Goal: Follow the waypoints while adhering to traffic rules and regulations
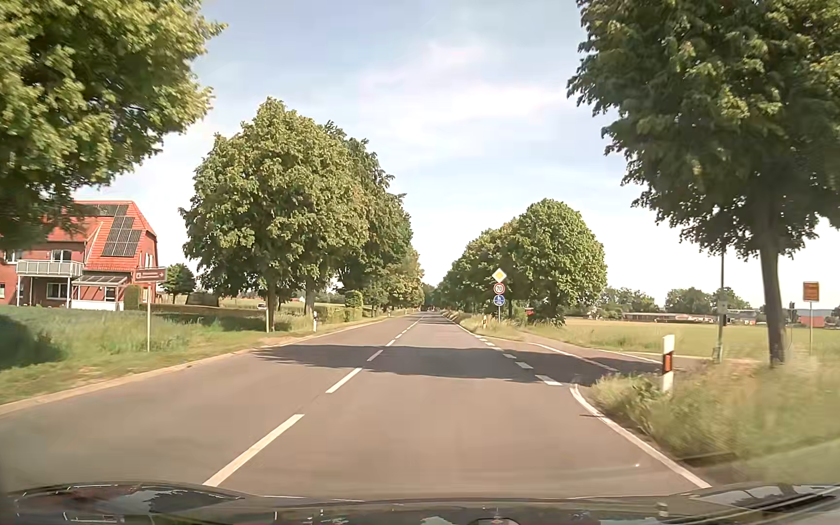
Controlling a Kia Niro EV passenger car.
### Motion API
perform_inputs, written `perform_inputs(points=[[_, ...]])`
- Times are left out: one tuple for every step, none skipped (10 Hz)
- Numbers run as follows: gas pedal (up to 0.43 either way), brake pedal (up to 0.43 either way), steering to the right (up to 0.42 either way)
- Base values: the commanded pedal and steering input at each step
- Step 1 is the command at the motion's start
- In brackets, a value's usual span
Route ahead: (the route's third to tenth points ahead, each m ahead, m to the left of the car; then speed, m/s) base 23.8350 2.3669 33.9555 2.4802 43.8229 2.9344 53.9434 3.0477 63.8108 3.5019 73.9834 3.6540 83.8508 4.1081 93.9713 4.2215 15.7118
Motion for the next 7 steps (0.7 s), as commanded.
perform_inputs(points=[[0.228, 0.0, -0.001], [0.228, 0.0, -0.002], [0.228, 0.0, -0.001], [0.228, 0.0, -0.002], [0.228, 0.0, -0.001], [0.228, 0.0, -0.002], [0.228, 0.0, -0.002]])
